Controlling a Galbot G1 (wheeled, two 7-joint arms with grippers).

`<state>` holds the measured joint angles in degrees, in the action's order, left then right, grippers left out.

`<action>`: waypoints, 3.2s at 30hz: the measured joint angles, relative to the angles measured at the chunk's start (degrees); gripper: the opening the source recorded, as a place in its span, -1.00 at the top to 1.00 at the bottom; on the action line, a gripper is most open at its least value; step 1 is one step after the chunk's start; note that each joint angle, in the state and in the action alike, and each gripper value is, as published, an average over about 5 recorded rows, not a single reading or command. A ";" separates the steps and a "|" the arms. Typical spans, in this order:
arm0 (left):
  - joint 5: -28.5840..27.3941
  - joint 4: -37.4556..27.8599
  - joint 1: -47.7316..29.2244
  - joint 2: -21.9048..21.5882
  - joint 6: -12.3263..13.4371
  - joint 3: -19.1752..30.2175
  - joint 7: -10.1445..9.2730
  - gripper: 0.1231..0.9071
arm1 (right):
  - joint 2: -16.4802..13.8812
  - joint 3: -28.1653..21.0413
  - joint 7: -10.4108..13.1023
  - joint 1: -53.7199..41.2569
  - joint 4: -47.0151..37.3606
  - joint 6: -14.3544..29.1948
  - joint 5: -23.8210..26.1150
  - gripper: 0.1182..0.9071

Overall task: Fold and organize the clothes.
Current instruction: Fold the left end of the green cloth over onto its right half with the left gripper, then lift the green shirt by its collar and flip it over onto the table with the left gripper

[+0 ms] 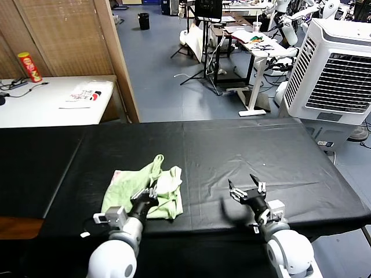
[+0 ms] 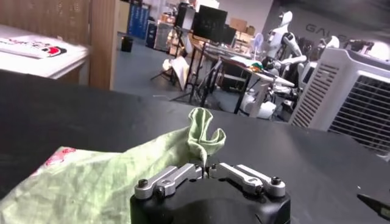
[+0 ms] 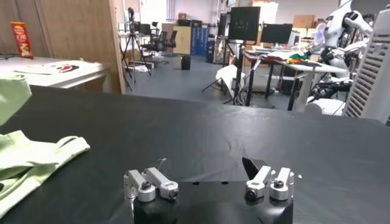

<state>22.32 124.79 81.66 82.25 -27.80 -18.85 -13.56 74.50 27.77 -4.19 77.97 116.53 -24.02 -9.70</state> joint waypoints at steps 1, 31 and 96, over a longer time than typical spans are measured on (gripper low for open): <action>-0.45 -0.25 0.02 0.29 0.16 0.09 0.14 0.95 | 0.02 -0.12 -0.03 -0.01 -0.01 0.00 0.03 -0.72; 2.55 -0.77 4.82 -4.36 6.69 -14.68 4.13 -0.72 | 1.32 -23.50 -3.41 -14.75 -7.81 -0.57 1.16 -0.72; 2.93 -13.96 3.28 -15.36 11.56 -29.46 8.96 0.93 | 3.36 -12.69 -1.93 -4.24 -2.36 8.82 7.94 -0.72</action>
<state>25.25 110.83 84.94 66.89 -16.24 -48.31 -4.60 77.86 15.08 -6.12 73.73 114.17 -15.21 -1.76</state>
